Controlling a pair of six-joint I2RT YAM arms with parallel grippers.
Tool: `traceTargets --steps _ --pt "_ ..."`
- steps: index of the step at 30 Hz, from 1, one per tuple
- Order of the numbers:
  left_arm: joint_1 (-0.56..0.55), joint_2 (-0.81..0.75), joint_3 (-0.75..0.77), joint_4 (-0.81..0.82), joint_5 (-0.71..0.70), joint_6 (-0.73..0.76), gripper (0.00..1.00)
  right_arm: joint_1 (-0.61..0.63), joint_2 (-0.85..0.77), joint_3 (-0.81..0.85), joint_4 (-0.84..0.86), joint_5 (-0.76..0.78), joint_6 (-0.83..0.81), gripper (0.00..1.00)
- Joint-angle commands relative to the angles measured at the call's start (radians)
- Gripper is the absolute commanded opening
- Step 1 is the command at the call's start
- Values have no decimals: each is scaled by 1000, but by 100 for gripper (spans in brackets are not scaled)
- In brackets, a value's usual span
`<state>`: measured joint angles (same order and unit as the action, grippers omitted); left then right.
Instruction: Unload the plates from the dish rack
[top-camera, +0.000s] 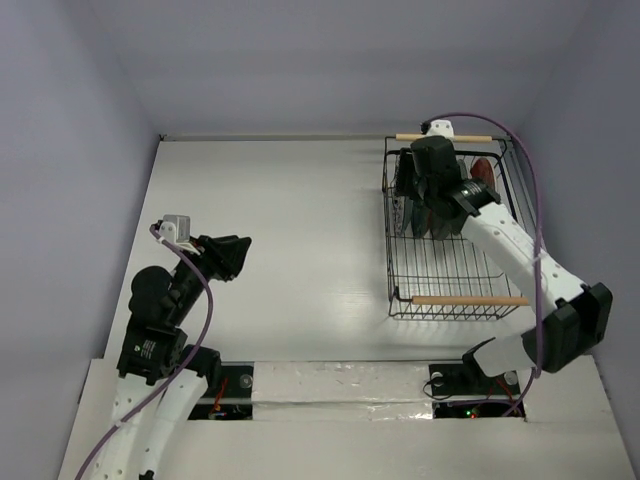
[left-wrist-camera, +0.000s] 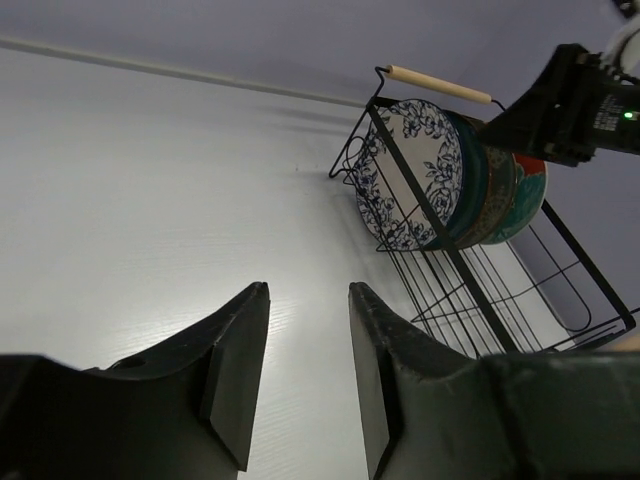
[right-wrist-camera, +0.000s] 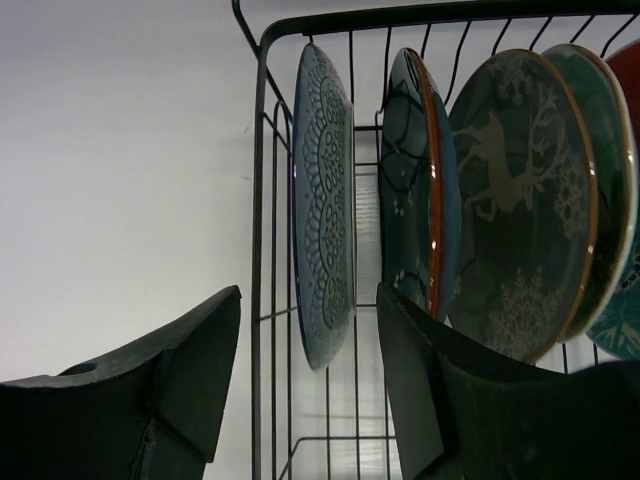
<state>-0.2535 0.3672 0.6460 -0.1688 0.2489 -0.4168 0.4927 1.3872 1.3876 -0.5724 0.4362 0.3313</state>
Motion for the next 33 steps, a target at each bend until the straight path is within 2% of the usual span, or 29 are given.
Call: traceTargets --steps 1,6,17,19,25,26,27,33 --pt "-4 -20 17 29 -7 -2 35 9 65 85 -10 62 -18 61" --pt "-13 -28 17 31 -8 -5 39 9 154 129 -12 94 -26 58" --pt "-23 -42 17 31 -11 -4 43 18 345 261 -127 288 -29 56" --pt "-32 -42 17 31 -11 -5 43 27 375 281 -147 334 -32 53" --pt "-32 -47 17 31 -10 -5 43 46 426 335 -191 412 -32 38" --pt "-32 -48 17 31 -10 -5 43 46 432 344 -199 418 -34 35" --pt "-32 -50 17 31 -10 -5 43 56 438 353 -204 424 -34 27" --pt "-50 -51 17 29 -16 -5 44 92 464 435 -254 498 -46 9"
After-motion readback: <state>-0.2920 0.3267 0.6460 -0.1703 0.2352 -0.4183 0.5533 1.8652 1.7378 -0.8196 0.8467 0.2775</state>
